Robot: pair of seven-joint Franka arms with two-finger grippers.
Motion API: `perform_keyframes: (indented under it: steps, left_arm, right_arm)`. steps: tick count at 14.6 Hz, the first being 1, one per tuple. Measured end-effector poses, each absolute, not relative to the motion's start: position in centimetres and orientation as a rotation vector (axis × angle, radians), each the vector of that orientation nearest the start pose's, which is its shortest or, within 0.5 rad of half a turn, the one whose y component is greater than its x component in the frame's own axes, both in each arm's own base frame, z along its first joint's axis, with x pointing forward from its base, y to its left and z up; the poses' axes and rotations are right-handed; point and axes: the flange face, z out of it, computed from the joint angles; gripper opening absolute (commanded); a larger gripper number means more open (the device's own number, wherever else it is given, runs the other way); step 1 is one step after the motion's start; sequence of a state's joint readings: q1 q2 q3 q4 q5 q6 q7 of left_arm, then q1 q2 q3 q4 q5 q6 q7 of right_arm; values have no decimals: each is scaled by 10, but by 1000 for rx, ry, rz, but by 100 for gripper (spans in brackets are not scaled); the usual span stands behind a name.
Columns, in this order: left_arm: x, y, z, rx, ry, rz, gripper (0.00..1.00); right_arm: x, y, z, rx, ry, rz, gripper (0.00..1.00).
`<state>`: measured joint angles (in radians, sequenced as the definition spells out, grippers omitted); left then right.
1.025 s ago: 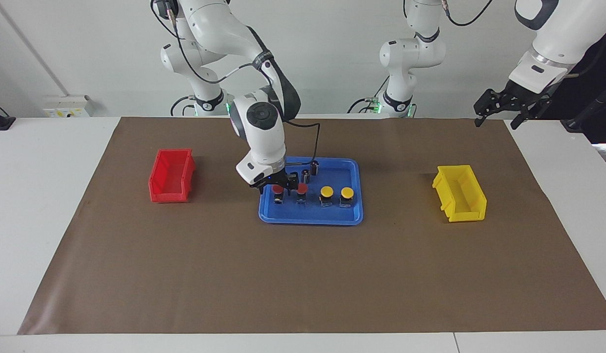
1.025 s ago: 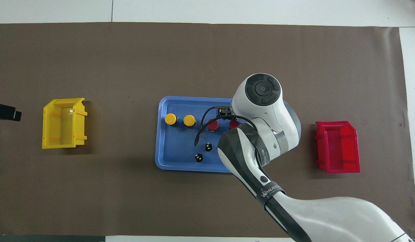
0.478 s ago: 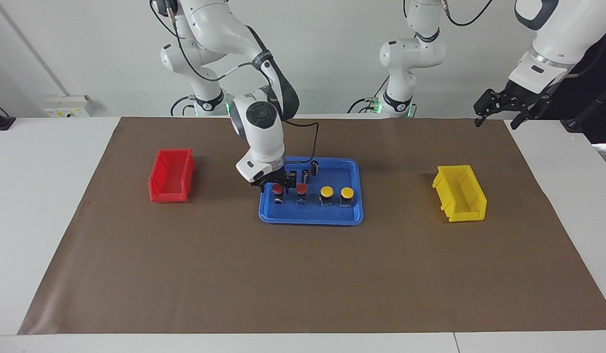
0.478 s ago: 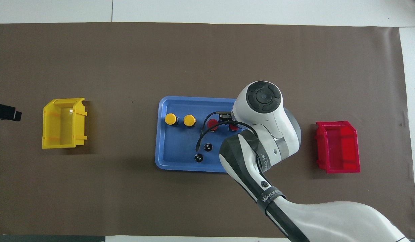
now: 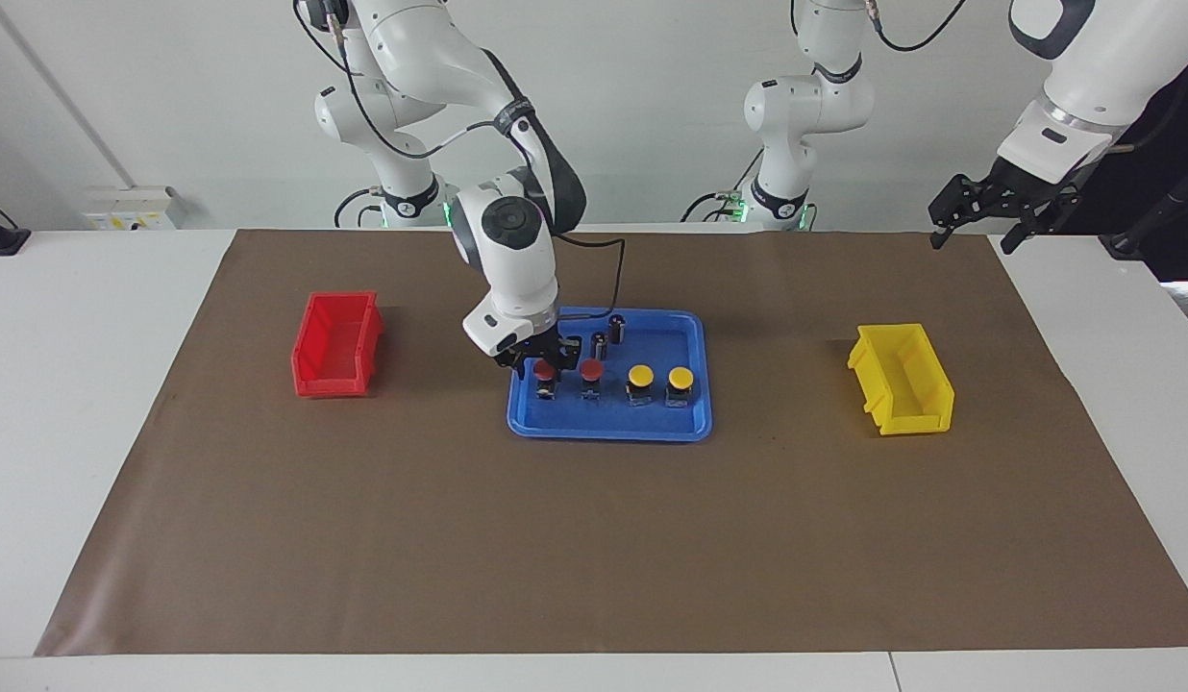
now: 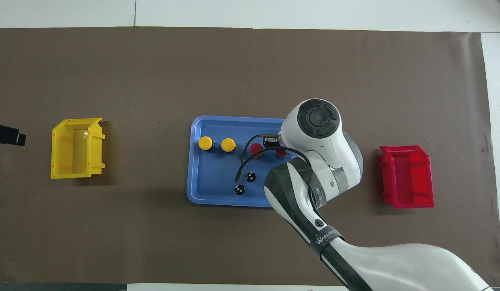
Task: Sort red and yellow buttons by color
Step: 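Drop the red button into the red bin while the left gripper starts reaching, then reach the left gripper to the nearest yellow button while the right gripper withdraws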
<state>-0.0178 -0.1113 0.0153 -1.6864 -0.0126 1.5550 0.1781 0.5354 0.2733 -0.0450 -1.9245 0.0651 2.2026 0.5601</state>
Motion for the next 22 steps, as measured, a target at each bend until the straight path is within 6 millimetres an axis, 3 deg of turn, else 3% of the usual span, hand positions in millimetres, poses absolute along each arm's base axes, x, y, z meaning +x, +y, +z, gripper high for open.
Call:
perform_keyframes:
  steps: [4, 6, 9, 11, 12, 14, 16, 18, 20, 22]
  left_arm:
    - [517, -2, 628, -3145, 285, 29, 100]
    - [517, -2, 629, -3145, 285, 28, 100]
    - [516, -2, 629, -3145, 285, 26, 100]
    - [516, -2, 629, -3145, 285, 26, 100]
    - [516, -2, 629, -3145, 285, 26, 100]
    - [516, -2, 630, -3145, 285, 26, 100]
    - [518, -3, 631, -3143, 282, -3, 100]
    - [522, -18, 629, -3146, 233, -47, 100]
    - [526, -62, 618, -3154, 164, -90, 100]
    - [526, -120, 594, -3165, 106, -107, 100]
  right_arm:
    - [535, 300, 350, -3094, 141, 7, 59]
    - [534, 300, 349, -3095, 140, 10, 48]
    - [533, 300, 348, -3097, 141, 15, 19]
    - [534, 298, 350, -3102, 145, 30, 18]
    - [536, 296, 358, -3107, 152, 45, 18]
    - [553, 279, 396, -3109, 162, 68, 18]
    - [569, 236, 449, -3103, 100, 64, 18]
    - [569, 160, 486, -3096, -14, 80, 18]
    - [553, 80, 497, -3083, -62, 87, 18]
    - [519, 30, 494, -3070, -90, 106, 18]
